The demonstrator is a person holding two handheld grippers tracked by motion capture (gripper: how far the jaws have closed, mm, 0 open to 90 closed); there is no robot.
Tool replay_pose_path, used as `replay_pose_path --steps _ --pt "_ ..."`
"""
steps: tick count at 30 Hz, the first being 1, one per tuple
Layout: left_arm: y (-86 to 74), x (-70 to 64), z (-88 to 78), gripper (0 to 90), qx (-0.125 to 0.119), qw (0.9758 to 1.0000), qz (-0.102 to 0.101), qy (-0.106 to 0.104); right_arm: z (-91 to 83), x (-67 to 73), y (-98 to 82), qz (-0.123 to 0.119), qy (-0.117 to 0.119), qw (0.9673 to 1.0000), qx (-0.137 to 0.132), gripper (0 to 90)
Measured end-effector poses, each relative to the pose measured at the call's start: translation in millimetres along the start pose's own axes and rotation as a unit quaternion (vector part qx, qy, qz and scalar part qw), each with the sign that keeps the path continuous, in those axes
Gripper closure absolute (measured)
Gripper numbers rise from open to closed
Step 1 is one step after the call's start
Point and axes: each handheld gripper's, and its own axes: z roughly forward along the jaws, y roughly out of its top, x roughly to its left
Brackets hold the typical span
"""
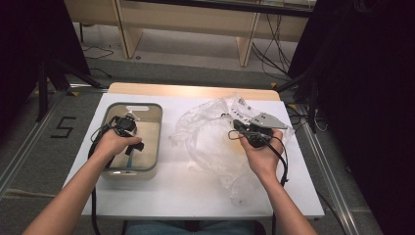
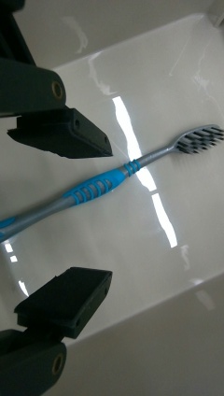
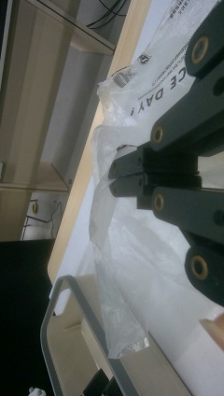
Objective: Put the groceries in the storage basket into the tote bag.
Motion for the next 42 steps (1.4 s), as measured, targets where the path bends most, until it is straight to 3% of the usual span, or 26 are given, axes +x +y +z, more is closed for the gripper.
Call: replay_pose_path --steps 10,13,42 --pt "4.1 7.3 12.1 39.7 0.027 0.9996 -0.013 -0.004 0.3 0.1 -0.2 -0.001 0.000 1.0000 0.001 90.0" --pt "4.5 7.8 14.7 41.9 0.031 0.9994 -0.012 0.004 0.2 0.1 -0.2 -0.001 0.000 1.0000 0.001 90.0" --pt "8.6 10.8 20.0 63.9 0.060 0.9981 0.016 0.000 0.6 0.3 -0.4 0.001 0.003 1.0000 0.003 90.0"
